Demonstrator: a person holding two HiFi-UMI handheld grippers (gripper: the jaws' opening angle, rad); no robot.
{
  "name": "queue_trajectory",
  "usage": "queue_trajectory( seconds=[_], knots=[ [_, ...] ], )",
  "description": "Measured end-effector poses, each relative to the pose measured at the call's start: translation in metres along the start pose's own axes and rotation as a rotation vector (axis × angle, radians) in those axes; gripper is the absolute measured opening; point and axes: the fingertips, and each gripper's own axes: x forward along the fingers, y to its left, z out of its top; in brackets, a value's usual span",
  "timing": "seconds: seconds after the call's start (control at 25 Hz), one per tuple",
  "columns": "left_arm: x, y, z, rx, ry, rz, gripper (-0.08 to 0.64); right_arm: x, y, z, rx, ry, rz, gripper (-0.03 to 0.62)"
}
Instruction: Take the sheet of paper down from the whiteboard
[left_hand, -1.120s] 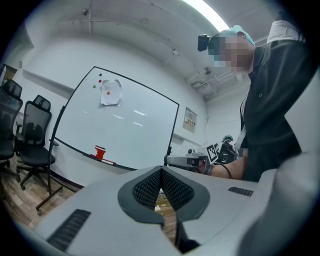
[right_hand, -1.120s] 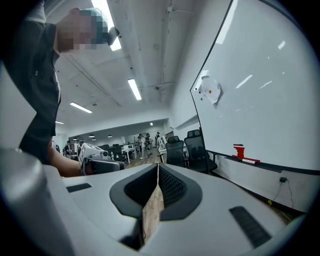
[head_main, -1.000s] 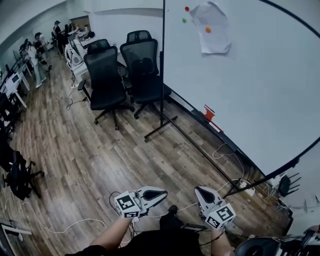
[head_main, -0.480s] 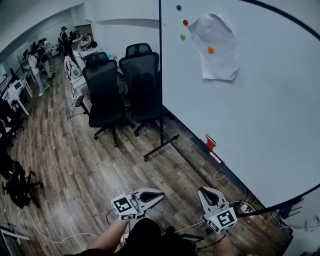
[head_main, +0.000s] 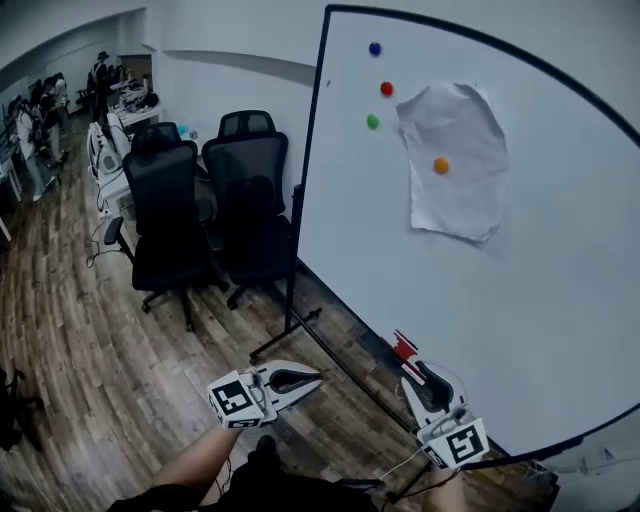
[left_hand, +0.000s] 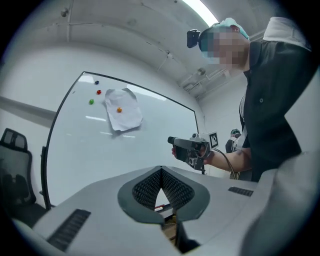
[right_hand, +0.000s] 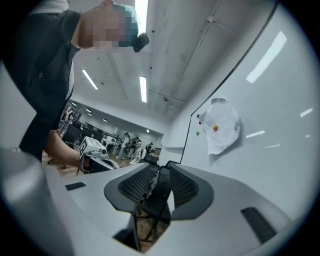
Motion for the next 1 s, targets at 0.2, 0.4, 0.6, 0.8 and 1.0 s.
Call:
queue_trajectory(
  seconds=[0.2, 0.4, 0.6, 0.8, 1.0],
  knots=[
    [0.027, 0.081, 0.063, 0.141, -0.042, -0.107, 0.012, 0.073, -0.056, 0.048, -0.166, 0.015, -0.116, 0.115],
    [0.053, 0.143, 0.109, 0.262, -0.033, -0.150, 0.012, 0.128, -0.098, 0.090, -0.293, 0.051, -0.236, 0.114],
    [0.078, 0.180, 0.158, 0.320, -0.087, -0.175, 0.012, 0.160, -0.134, 0.118, -0.419, 0.103, -0.347, 0.114],
    [0.111, 0.205, 0.207, 0.383, -0.135, -0.181, 0.012, 0.178, -0.175, 0.138, -0.465, 0.118, -0.414, 0.114],
    [0.145, 0.227, 0.256, 0.479, -0.202, -0.139, 0.012, 0.199, -0.215, 0.153, -0.599, 0.146, -0.453, 0.114]
  ],
)
